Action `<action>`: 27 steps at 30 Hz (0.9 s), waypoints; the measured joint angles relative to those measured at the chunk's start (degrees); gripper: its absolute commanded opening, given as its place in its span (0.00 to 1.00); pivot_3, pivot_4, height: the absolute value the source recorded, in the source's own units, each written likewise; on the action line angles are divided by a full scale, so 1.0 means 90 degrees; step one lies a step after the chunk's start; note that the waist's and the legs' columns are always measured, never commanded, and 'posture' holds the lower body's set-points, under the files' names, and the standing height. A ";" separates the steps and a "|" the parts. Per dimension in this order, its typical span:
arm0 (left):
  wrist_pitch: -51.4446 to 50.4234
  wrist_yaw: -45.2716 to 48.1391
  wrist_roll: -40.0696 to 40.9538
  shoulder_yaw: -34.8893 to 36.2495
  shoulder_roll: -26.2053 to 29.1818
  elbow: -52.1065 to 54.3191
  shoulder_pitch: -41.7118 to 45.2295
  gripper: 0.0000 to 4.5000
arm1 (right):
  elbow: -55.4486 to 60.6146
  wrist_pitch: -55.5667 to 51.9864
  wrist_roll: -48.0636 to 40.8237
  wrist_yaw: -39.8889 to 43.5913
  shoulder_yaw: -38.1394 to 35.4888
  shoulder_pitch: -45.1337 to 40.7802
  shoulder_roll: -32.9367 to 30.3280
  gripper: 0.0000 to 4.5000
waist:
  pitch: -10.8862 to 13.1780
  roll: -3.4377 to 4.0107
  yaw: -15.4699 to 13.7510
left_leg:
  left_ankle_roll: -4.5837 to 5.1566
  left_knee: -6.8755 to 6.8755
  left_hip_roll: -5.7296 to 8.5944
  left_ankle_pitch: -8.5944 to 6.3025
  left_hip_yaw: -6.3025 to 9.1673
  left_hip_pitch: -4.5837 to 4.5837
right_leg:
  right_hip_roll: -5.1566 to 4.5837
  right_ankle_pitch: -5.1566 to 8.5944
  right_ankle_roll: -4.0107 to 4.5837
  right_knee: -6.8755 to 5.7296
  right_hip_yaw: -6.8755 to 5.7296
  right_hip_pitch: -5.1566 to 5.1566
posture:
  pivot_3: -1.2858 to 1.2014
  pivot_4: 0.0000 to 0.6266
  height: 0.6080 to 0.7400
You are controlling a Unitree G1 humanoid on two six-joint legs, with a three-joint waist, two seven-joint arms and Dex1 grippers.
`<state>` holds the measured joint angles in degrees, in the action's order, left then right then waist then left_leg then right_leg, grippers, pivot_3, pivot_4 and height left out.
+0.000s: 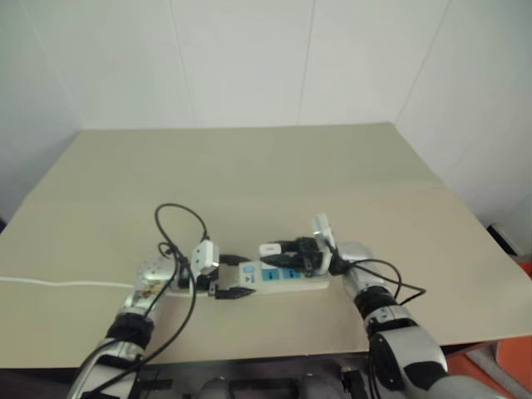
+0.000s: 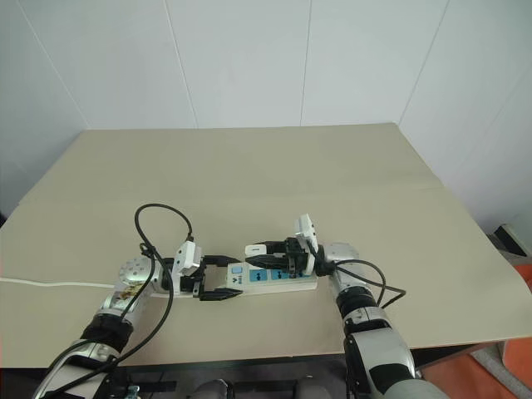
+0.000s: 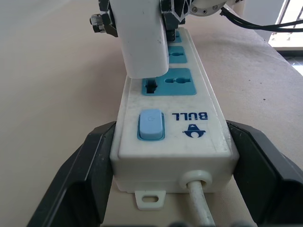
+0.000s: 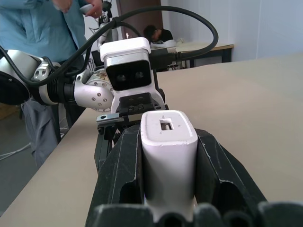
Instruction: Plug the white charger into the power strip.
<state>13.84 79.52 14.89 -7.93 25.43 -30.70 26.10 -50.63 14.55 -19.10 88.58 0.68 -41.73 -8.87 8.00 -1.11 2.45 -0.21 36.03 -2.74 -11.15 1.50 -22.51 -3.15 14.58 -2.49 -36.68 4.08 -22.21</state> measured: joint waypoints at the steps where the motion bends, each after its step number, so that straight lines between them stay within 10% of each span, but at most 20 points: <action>1: 0.0000 0.0000 0.0000 0.0000 0.0000 0.0000 0.0000 0.72 | 0.0005 0.0013 0.0012 -0.0005 0.0003 0.0007 0.0004 0.25 | 0.0000 0.0000 0.0000 | 0.0000 0.0000 0.0000 0.0000 0.0000 0.0001 | 0.0000 0.0000 0.0000 0.0000 0.0000 0.0000 | 0.52 0.24 1.00; 27: -0.0052 -0.0183 -0.0008 -0.0128 -0.0043 -0.0010 -0.0008 0.72 | -0.0824 0.0432 0.0404 -0.0042 0.0328 -0.0381 -0.0269 0.25 | -0.0020 -0.0031 -0.0056 | -0.0001 0.0000 0.0003 0.0000 -0.0001 0.0039 | -0.0006 0.0014 -0.0019 0.0005 0.0000 0.0045 | 0.52 0.24 1.00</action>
<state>13.37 77.87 14.82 -9.08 25.05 -30.79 26.03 -58.04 18.43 -15.47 88.20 3.63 -45.15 -11.29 7.82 -1.39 1.95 -0.22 36.04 -2.71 -11.15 1.48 -22.16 -3.20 14.70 -2.65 -36.64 4.08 -21.80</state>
